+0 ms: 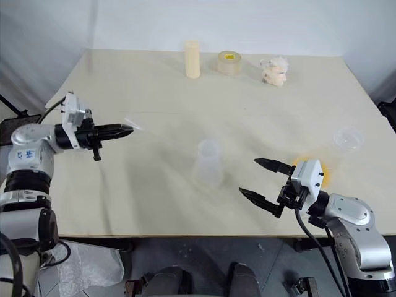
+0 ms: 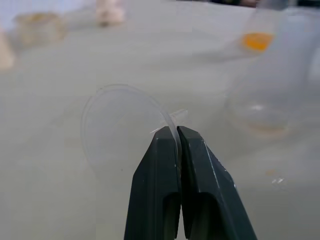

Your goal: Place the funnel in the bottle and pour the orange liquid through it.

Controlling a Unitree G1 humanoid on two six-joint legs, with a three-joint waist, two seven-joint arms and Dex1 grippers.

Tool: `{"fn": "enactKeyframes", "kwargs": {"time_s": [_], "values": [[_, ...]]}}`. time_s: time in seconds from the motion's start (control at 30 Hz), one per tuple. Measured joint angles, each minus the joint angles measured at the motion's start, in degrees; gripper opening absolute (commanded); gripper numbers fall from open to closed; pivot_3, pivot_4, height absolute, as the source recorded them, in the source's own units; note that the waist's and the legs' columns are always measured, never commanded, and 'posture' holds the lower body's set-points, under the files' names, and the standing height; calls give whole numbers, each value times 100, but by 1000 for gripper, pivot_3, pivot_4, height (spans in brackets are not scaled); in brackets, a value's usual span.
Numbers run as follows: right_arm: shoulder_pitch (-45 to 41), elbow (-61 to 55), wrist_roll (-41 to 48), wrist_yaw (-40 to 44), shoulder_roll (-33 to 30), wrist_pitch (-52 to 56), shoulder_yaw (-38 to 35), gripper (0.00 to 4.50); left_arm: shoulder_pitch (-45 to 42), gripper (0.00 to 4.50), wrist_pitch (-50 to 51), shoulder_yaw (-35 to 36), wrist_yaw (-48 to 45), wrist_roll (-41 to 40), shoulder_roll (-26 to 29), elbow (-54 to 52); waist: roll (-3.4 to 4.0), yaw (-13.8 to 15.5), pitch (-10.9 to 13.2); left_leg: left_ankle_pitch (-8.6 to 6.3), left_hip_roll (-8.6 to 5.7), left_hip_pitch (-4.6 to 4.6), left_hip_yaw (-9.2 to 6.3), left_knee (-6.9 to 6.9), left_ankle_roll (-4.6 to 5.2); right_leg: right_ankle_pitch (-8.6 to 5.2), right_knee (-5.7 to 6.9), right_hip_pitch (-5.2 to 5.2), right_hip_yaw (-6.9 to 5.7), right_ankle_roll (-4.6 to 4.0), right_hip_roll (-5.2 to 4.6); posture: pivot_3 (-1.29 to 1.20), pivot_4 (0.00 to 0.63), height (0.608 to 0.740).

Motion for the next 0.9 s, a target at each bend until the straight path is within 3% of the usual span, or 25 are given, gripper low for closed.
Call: {"fn": "enactKeyframes", "kwargs": {"time_s": [0.4,0.9], "values": [[-132,76,-160,-67,294,-150,101,4500,-1553,26,-196,-948,-432,-125,-842,-554,-1,-9,1,0,1,-2,-1,0,0,0,-3,-2,1,0,1,0,150,740],[481,-108,-417,-511,670,-537,213,4500,-1728,26,-1221,-2980,-433,-954,-537,-689,-1,-4,1,0,2,-1,-23,2,1,0,-5,-2,9,0,1,0,150,740]]}}
